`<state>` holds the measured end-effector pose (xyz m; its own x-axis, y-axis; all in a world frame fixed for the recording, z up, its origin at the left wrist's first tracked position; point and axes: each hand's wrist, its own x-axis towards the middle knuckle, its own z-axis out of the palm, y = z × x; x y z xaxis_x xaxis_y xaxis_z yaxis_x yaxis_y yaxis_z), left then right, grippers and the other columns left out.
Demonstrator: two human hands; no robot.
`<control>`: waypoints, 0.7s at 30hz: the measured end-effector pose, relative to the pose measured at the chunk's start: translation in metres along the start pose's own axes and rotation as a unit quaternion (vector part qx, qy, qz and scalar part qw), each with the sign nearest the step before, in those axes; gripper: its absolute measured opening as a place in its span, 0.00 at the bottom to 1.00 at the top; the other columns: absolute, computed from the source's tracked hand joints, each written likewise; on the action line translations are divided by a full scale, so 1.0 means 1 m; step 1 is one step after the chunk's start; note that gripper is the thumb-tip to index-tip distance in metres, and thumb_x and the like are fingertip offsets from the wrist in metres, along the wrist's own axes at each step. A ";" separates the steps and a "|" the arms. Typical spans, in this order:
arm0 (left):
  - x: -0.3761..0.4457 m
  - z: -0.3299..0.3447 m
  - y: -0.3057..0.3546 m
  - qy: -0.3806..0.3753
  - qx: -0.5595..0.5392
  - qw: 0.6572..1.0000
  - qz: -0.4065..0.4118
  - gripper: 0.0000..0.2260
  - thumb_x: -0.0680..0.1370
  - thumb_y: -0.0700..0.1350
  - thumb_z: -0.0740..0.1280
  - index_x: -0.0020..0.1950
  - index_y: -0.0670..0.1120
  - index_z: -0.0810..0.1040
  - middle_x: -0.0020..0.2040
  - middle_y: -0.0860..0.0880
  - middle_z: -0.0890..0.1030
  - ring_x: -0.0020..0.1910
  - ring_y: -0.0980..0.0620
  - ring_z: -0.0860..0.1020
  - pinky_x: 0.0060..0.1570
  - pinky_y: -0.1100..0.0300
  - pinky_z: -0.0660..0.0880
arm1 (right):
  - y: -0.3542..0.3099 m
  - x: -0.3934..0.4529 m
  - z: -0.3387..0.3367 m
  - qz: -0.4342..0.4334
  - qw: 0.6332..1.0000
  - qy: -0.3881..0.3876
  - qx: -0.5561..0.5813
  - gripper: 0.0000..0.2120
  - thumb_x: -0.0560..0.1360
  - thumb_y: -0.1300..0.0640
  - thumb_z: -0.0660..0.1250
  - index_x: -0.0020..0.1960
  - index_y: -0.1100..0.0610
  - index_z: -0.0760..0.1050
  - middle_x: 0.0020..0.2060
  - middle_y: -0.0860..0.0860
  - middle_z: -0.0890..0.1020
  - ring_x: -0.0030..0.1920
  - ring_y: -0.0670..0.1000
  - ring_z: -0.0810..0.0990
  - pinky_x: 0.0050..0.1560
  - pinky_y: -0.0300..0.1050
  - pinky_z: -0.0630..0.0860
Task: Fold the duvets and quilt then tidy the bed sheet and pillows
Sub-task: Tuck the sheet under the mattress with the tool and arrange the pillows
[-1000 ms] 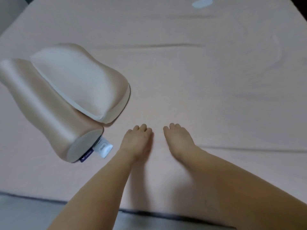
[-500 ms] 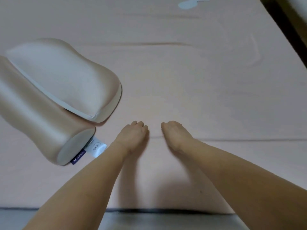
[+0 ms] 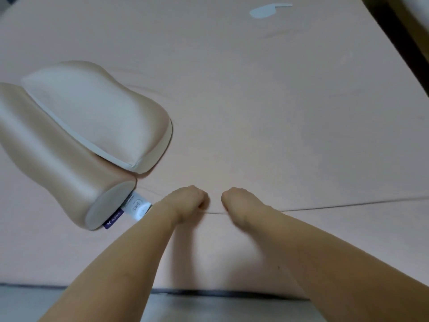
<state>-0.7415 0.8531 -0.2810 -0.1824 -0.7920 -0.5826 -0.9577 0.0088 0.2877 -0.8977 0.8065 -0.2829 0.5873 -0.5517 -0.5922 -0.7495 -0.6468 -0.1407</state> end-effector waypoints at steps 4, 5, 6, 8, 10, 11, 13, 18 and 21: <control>-0.024 0.006 -0.021 0.045 0.045 0.994 -0.092 0.15 0.76 0.33 0.57 0.61 0.43 0.68 0.59 0.44 0.69 0.57 0.43 0.72 0.52 0.54 0.69 | -0.021 0.001 -0.005 -0.034 0.995 0.082 0.044 0.09 0.76 0.65 0.60 0.56 0.60 0.69 0.55 0.57 0.71 0.56 0.58 0.71 0.46 0.47 0.67; -0.033 0.006 -0.034 0.054 0.061 0.988 -0.129 0.15 0.77 0.33 0.57 0.63 0.43 0.67 0.61 0.44 0.68 0.58 0.43 0.71 0.53 0.54 0.69 | -0.032 0.005 -0.009 -0.050 0.993 0.096 0.049 0.09 0.76 0.65 0.60 0.56 0.60 0.68 0.54 0.57 0.71 0.55 0.58 0.71 0.45 0.47 0.66; -0.044 0.008 -0.049 0.062 0.067 0.983 -0.162 0.14 0.78 0.35 0.57 0.64 0.43 0.67 0.62 0.44 0.68 0.59 0.43 0.72 0.54 0.54 0.70 | -0.048 0.009 -0.013 -0.066 0.992 0.100 0.050 0.09 0.76 0.65 0.60 0.56 0.61 0.68 0.54 0.57 0.71 0.55 0.58 0.71 0.44 0.46 0.65; -0.059 0.010 -0.074 0.092 0.078 0.974 -0.194 0.11 0.81 0.41 0.57 0.63 0.43 0.68 0.63 0.44 0.69 0.60 0.44 0.73 0.58 0.54 0.70 | -0.078 0.022 -0.014 -0.083 0.989 0.104 0.063 0.09 0.77 0.64 0.60 0.57 0.61 0.68 0.55 0.57 0.71 0.56 0.58 0.71 0.45 0.47 0.66; -0.069 0.017 -0.094 0.107 0.117 0.970 -0.181 0.13 0.82 0.44 0.55 0.66 0.43 0.67 0.65 0.45 0.68 0.63 0.47 0.71 0.63 0.57 0.68 | -0.113 0.041 -0.011 -0.082 0.986 0.108 0.100 0.11 0.77 0.62 0.60 0.59 0.61 0.68 0.58 0.57 0.70 0.58 0.58 0.70 0.51 0.48 0.68; -0.074 0.023 -0.104 0.102 0.151 0.970 -0.160 0.16 0.82 0.43 0.54 0.70 0.42 0.64 0.70 0.43 0.65 0.68 0.47 0.68 0.68 0.58 0.63 | -0.133 0.051 -0.009 -0.067 0.981 0.115 0.141 0.14 0.77 0.61 0.61 0.62 0.61 0.67 0.59 0.57 0.70 0.60 0.58 0.70 0.55 0.48 0.68; -0.092 0.033 -0.122 0.118 0.215 0.965 -0.088 0.24 0.81 0.40 0.56 0.76 0.37 0.56 0.77 0.40 0.57 0.75 0.44 0.59 0.74 0.58 0.47 | -0.162 0.068 -0.014 0.006 0.941 0.119 0.316 0.21 0.77 0.56 0.63 0.67 0.62 0.64 0.62 0.57 0.72 0.63 0.58 0.70 0.60 0.47 0.67; -0.161 0.033 -0.227 0.283 0.300 0.910 0.047 0.23 0.77 0.41 0.57 0.72 0.41 0.65 0.71 0.38 0.68 0.69 0.37 0.68 0.71 0.44 0.55 | -0.237 0.130 -0.045 0.154 0.616 0.077 0.769 0.43 0.57 0.37 0.68 0.67 0.55 0.64 0.60 0.51 0.75 0.58 0.53 0.77 0.61 0.51 0.74; -0.163 0.004 -0.259 0.225 0.214 0.948 -0.073 0.32 0.71 0.52 0.66 0.73 0.44 0.66 0.72 0.37 0.66 0.70 0.33 0.64 0.63 0.28 0.60 | -0.276 0.159 -0.057 0.142 0.539 0.150 0.817 0.45 0.53 0.41 0.74 0.65 0.53 0.61 0.59 0.49 0.75 0.57 0.52 0.79 0.60 0.53 0.76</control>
<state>-0.4649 0.9824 -0.2631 -0.0191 -0.9831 -0.1820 -0.9854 0.0493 -0.1627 -0.5802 0.8670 -0.2936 0.2180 -0.7245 -0.6539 0.0533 0.6779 -0.7332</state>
